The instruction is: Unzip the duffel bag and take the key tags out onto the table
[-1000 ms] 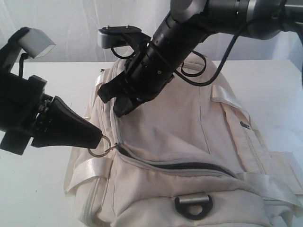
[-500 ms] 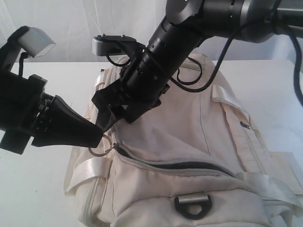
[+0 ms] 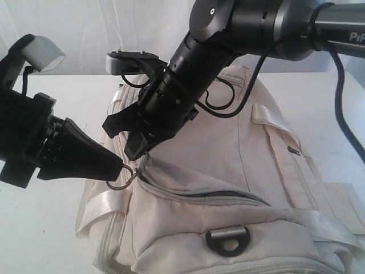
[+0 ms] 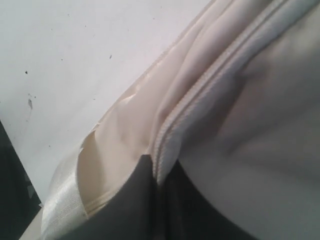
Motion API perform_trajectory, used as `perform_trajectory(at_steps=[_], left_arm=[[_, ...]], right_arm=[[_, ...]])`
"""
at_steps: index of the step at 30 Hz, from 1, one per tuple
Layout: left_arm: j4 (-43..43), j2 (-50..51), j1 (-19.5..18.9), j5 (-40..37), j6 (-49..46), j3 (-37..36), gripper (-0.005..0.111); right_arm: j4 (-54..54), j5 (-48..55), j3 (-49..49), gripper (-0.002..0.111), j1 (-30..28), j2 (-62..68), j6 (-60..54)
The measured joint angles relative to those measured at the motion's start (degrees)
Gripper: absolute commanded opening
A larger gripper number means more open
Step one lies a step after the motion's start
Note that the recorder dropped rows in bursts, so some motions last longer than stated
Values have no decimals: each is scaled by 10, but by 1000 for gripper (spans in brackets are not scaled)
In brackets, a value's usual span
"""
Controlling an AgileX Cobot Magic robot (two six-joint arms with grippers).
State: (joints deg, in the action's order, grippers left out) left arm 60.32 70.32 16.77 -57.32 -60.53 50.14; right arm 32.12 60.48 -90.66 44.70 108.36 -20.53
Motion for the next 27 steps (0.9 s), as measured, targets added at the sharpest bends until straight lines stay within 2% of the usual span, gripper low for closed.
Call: perform_trajectory(at_steps=[3, 8, 11, 13, 15, 20, 21, 23, 27], left_arm=[[23, 0, 1, 3, -16, -19, 0], [35, 0, 30, 13, -32, -31, 0], [35, 0, 35, 22, -34, -31, 0], [35, 0, 35, 28, -34, -31, 0], [35, 0, 35, 29, -34, -31, 0], [35, 0, 37, 27, -34, -31, 0], [35, 0, 37, 27, -34, -31, 0], [35, 0, 37, 27, -34, -31, 0], [33, 0, 37, 34, -34, -31, 0]], right_arm=[[3, -3, 0, 0, 0, 0, 1], [4, -6, 0, 0, 0, 0, 4], [4, -8, 0, 0, 0, 0, 4], [4, -10, 0, 4, 0, 0, 4], [4, -11, 0, 14, 0, 0, 0], [1, -22, -15, 59, -1, -13, -31], [-2, -24, -17, 63, -1, -19, -35], [-20, -27, -22, 61, -1, -38, -42], [-99, -15, -22, 49, -2, -80, -43]])
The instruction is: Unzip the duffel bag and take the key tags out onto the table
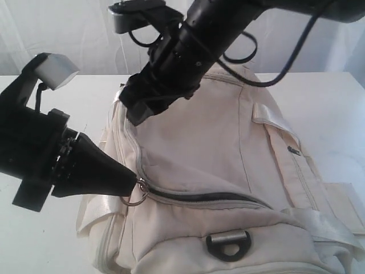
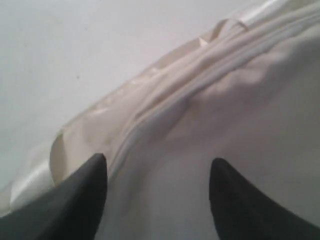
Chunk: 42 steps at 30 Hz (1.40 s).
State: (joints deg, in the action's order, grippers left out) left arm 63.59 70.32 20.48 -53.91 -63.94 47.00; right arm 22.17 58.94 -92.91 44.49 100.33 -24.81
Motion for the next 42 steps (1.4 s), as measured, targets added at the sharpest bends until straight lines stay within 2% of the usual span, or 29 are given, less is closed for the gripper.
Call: perform_trajectory(at_steps=[4, 8, 11, 16, 23, 28, 31, 35, 36, 42], left_arm=[[-19, -1, 0, 20, 13, 14, 0], [-49, -5, 0, 50, 37, 25, 0], [-69, -5, 0, 75, 48, 27, 0], [-80, -5, 0, 97, 56, 28, 0], [-82, -5, 0, 101, 60, 28, 0], [-82, -5, 0, 101, 60, 28, 0], [-82, -5, 0, 101, 60, 28, 0], [-84, -21, 0, 102, 60, 35, 0], [-84, -28, 0, 104, 60, 38, 0], [-88, -48, 0, 105, 60, 43, 0]], right_arm=[[-54, 68, 0, 47, -3, -47, -15], [-40, 100, 9, 47, -4, -89, -27], [-22, 104, 35, 46, -3, -123, -37], [-18, 108, 100, 33, 32, -168, -59], [-59, 83, 168, 29, 102, -183, -80], [-65, 53, 173, 27, 109, -183, -82], [-79, -4, 173, 35, 110, -183, -78], [-84, -29, 173, 64, 110, -185, -78], [-84, -27, 173, 66, 110, -185, -78], [-85, -12, 173, 61, 111, -184, -79]])
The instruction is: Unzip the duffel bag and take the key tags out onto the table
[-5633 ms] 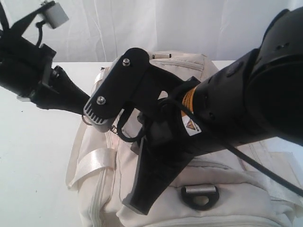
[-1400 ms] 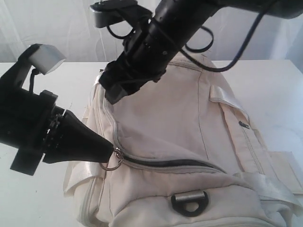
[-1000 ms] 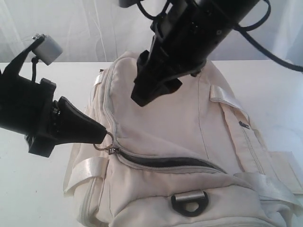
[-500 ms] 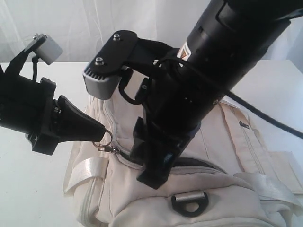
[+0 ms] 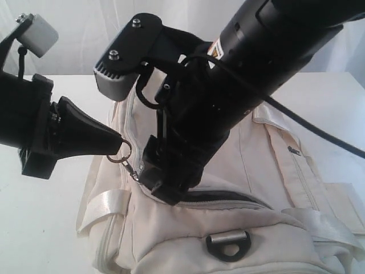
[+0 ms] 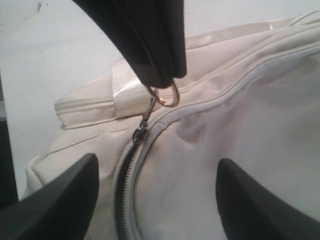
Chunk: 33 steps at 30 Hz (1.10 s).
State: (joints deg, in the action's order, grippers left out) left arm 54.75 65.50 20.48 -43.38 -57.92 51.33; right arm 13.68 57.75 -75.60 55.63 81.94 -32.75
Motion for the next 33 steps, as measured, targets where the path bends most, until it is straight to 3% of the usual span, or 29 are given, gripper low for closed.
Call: perform_trajectory(at_steps=[10, 28, 33], left_arm=[[-4, -4, 0, -1, 0, 0, 0], [-6, -4, 0, -7, 1, 0, 0], [-29, -4, 0, 2, 17, 0, 0]], right_arm=[[-110, 7, 1, 59, 63, 45, 46], [-147, 46, 2, 1, 84, 51, 93], [-147, 47, 2, 0, 84, 51, 97]])
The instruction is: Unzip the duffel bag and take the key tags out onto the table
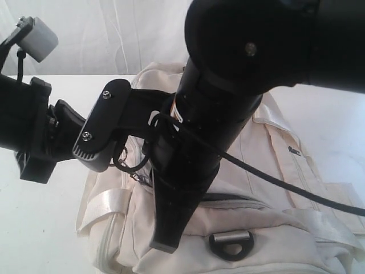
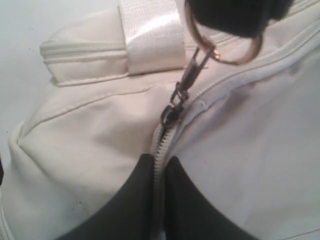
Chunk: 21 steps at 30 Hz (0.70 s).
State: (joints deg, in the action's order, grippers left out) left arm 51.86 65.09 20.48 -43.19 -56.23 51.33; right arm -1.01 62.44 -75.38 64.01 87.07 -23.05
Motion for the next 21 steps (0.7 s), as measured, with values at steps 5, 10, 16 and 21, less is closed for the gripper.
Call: perform_trajectory(at_steps=[5, 10, 16, 21], left_arm=[[-48, 1, 1, 35, 40, 0, 0], [-66, 13, 1, 72, 49, 0, 0], [-81, 27, 2, 150, 50, 0, 0], [-92, 47, 2, 239, 50, 0, 0]], right_arm=[[0, 0, 0, 0, 0, 0, 12], [0, -1, 0, 0, 0, 0, 19], [-1, 11, 0, 0, 0, 0, 23], [10, 25, 0, 0, 0, 0, 25]])
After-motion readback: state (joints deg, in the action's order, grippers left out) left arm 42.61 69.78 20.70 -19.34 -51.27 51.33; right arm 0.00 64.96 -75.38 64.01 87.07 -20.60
